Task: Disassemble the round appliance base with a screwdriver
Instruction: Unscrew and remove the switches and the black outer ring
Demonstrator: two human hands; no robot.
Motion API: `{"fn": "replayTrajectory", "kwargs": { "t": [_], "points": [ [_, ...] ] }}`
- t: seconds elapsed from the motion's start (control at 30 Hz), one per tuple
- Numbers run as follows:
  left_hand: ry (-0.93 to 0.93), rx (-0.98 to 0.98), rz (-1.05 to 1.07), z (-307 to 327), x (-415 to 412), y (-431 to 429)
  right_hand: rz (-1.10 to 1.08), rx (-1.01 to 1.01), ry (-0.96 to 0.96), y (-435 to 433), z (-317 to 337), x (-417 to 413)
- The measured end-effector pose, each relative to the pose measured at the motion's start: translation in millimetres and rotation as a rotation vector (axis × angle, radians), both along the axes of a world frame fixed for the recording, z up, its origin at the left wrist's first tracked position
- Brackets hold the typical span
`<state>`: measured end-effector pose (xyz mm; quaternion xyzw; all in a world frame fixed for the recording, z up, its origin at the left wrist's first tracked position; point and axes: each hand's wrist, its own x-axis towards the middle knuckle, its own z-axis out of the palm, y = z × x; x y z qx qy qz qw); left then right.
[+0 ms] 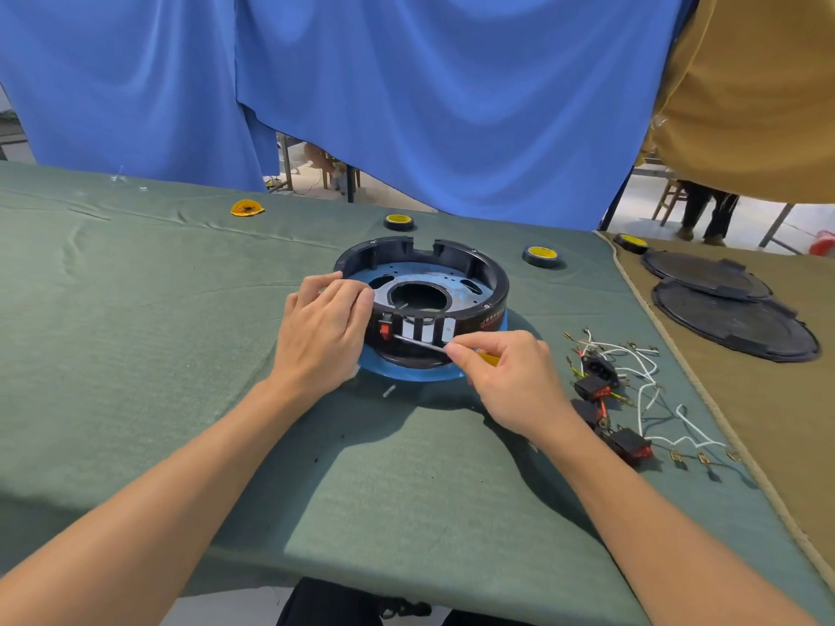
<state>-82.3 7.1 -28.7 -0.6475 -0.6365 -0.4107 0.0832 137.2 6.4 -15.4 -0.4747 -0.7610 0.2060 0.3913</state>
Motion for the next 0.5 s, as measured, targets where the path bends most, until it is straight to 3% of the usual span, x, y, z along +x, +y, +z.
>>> {"fn": "replayTrajectory", "kwargs": {
  "t": [0.13, 0.23, 0.33, 0.5],
  "points": [
    [0.126, 0.075, -0.011, 5, -2, -8, -0.017, -0.03, 0.018, 3, 1, 5],
    [0.351, 0.12, -0.02, 6, -2, -14, -0.012, -0.132, 0.083, 4, 9, 13],
    [0.514, 0.111, -0.009, 14, 2, -16, -0.068, -0.071, 0.004, -2, 10, 18],
    [0.607, 0.115, 0.058, 22, 24, -16, -0.131, -0.043, -0.099, -15, 5, 22]
  ]
}}
